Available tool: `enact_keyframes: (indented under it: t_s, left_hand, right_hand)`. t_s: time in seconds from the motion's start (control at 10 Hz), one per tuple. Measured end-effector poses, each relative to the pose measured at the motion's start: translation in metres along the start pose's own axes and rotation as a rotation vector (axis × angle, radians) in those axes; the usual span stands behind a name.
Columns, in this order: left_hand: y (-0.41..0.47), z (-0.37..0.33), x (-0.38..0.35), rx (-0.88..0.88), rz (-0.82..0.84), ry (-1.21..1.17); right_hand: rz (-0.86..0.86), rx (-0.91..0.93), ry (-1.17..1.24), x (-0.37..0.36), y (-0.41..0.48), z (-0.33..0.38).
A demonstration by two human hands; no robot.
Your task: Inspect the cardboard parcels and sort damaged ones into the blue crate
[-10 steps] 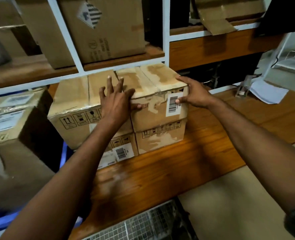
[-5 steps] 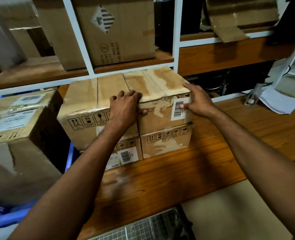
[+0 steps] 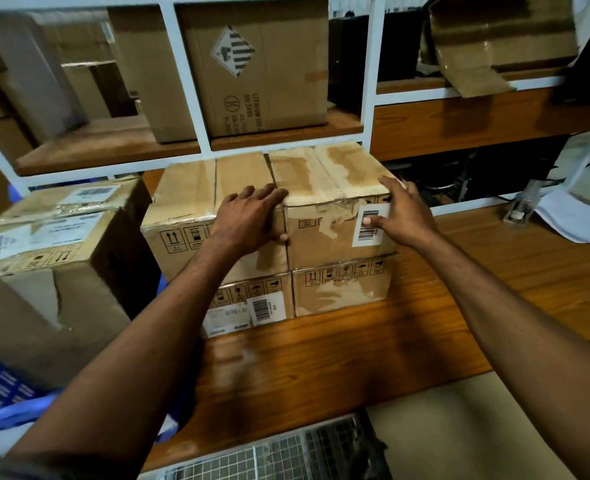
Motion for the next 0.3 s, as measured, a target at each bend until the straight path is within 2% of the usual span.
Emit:
enact_keyframes:
  t_s: [0.2, 0.3]
  left_hand:
    - [0.0001, -0.0071, 0.0051, 0.007, -0.020, 0.009]
    - [-0.0068, -0.0015, 0.0043, 0.028, -0.038, -0.003]
  right_hand:
    - [0.056, -0.009, 0.017, 0.0021, 0.0033, 0.0032]
    - [0.011, 0.004, -0.018, 0.0028, 0.0013, 0.0024]
Point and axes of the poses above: each hand's wrist, its own y-axis towards the middle knuckle, its own x-axis out of the back of the hand, z = x × y, the point moved 5 cm from there along y, towards the middle knuckle, and after that the axes turned 12 degrees about -z, right-handed, at the moved point
